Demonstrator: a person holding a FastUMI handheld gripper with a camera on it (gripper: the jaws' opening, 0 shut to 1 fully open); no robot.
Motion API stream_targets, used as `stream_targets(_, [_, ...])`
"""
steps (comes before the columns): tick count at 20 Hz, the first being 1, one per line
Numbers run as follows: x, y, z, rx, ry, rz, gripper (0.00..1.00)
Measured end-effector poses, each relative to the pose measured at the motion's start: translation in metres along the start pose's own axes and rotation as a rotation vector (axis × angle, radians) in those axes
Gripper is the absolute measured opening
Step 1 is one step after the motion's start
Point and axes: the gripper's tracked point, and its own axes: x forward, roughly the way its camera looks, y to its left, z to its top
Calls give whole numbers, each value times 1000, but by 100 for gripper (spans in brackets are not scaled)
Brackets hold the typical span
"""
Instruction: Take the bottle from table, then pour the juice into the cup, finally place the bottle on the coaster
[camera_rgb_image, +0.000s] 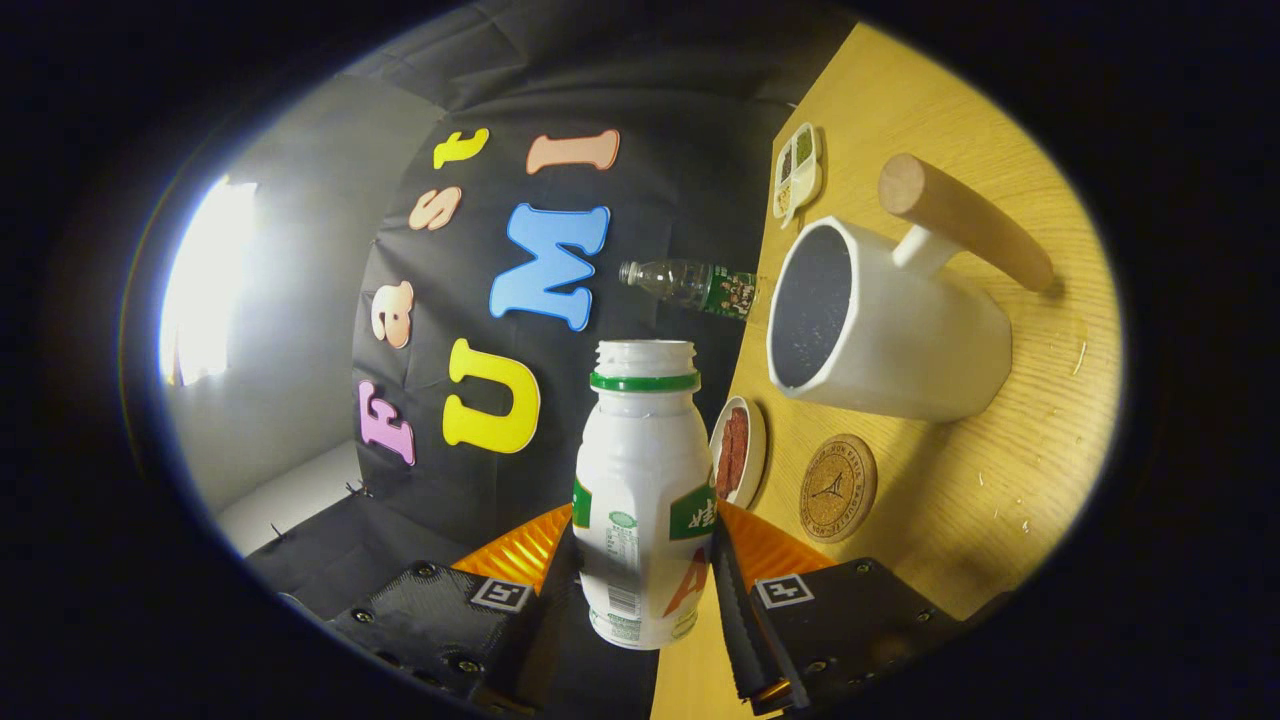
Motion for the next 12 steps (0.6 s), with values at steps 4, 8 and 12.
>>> stream_targets(4, [1, 2, -2, 31, 1, -1, 66])
stream_targets(8, [-1, 5, 0, 60, -8, 9, 66])
stream_targets(12, [-2, 7, 3, 103, -18, 23, 66])
